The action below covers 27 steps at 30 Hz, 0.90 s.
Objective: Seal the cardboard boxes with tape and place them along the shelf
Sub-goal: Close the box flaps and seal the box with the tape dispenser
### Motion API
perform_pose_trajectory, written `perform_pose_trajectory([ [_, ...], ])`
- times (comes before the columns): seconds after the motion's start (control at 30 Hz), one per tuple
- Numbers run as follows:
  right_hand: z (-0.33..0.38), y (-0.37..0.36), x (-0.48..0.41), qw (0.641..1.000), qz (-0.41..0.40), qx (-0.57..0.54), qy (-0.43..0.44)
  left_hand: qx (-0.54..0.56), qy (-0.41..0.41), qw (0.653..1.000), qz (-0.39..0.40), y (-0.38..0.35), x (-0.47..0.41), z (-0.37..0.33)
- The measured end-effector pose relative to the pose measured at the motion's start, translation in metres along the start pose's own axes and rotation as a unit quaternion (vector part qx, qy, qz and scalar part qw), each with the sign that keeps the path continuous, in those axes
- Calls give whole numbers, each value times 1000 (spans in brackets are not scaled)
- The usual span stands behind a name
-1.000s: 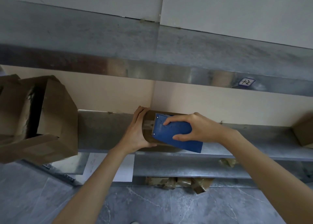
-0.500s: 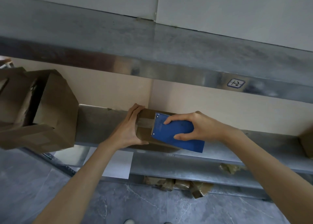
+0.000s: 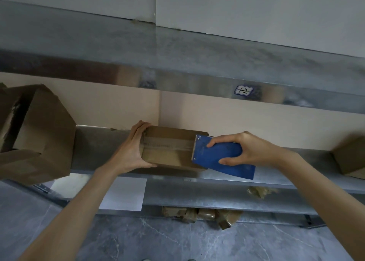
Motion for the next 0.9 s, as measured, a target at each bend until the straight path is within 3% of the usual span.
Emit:
perform_pose_trajectory([
  [0.37, -16, 17, 33, 999, -29, 15, -8, -9, 11, 1000, 3, 4, 2, -8],
  [0.6, -14, 33, 23, 996, -73, 42, -7, -34, 69, 995, 56, 6, -3, -5],
  [0.9, -27, 24, 2, 997, -63, 47, -12, 44, 90, 992, 81, 2, -3, 6],
])
Point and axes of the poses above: each hand's wrist, its own x-axis away from the middle knuckle, its own y-axis out of the back of the hand, z = x × y, the point moved 6 cm from there along -x, towards the middle knuckle, and after that the axes turned 8 degrees about z, right-handed, at the moved point
